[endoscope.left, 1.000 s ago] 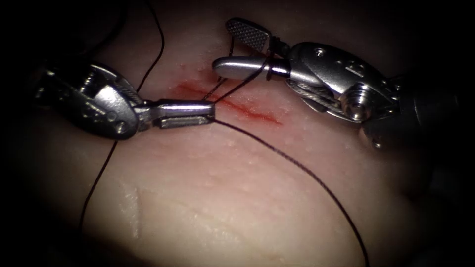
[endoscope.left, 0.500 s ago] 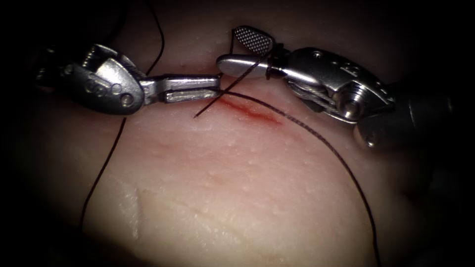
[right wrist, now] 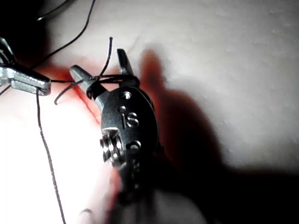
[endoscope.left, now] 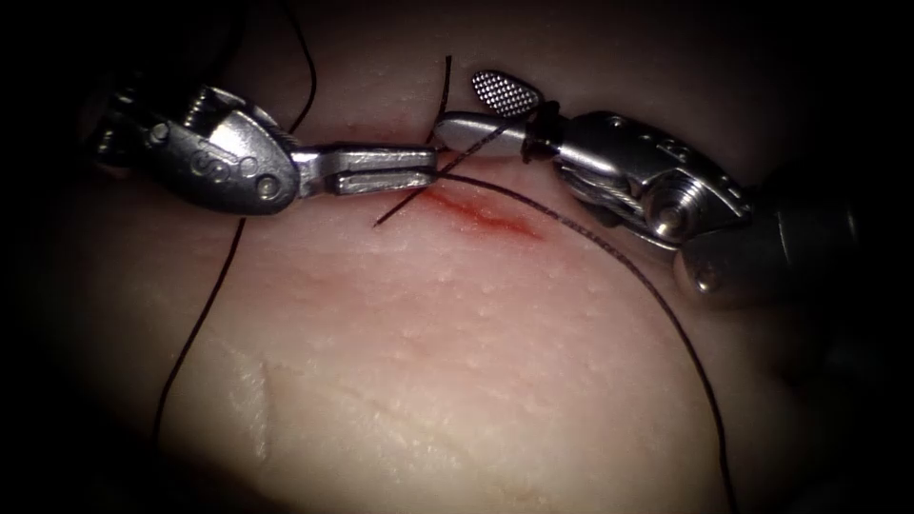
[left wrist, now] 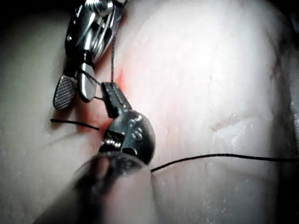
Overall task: Wound Closure
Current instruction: Right gripper grabs tail end of suture, then right gripper pulls tail through loops, then right gripper pulls down to tighten while left gripper pulls up on suture to tighten, then left gripper wraps suture once around right gripper clockwise
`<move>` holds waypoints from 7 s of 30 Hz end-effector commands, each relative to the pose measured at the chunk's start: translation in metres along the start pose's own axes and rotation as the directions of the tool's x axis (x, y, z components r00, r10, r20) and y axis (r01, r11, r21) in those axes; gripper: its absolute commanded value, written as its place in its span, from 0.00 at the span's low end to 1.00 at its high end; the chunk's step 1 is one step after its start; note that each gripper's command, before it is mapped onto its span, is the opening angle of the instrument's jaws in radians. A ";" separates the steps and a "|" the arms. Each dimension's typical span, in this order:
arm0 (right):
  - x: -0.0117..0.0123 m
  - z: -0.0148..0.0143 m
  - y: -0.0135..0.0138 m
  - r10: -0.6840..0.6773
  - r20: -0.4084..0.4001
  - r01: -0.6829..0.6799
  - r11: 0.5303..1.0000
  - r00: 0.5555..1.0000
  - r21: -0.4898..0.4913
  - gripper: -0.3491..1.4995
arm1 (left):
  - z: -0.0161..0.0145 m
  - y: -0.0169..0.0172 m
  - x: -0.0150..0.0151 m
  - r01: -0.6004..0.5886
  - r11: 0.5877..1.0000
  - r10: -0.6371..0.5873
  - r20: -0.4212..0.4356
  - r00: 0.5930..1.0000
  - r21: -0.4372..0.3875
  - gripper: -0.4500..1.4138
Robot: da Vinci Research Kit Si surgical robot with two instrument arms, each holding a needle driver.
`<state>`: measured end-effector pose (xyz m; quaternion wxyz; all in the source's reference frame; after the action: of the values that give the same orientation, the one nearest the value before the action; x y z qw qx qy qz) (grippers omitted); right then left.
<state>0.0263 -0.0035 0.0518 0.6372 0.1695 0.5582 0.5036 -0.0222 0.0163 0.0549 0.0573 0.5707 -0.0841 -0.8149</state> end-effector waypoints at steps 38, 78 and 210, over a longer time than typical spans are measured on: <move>-0.0005 0.0027 -0.0007 -0.098 -0.017 0.094 0.985 0.995 -0.142 0.00 | -0.0028 -0.0002 -0.0012 0.053 0.998 -0.053 -0.012 0.999 -0.018 0.00; -0.0037 0.0011 -0.0092 -0.306 0.043 0.309 0.933 0.951 -0.187 0.00 | 0.0002 -0.0116 -0.0087 0.090 0.982 -0.126 0.213 0.969 0.169 0.00; -0.0094 0.0002 -0.0174 -0.323 0.100 0.326 0.945 0.941 -0.016 0.73 | 0.0029 -0.0256 -0.0113 -0.094 0.942 0.003 0.274 0.962 0.323 0.00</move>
<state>0.0351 -0.0181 0.0429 0.7403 0.0883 0.5398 0.3908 -0.0204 0.0434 0.0602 -0.0289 0.4569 -0.2369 -0.8569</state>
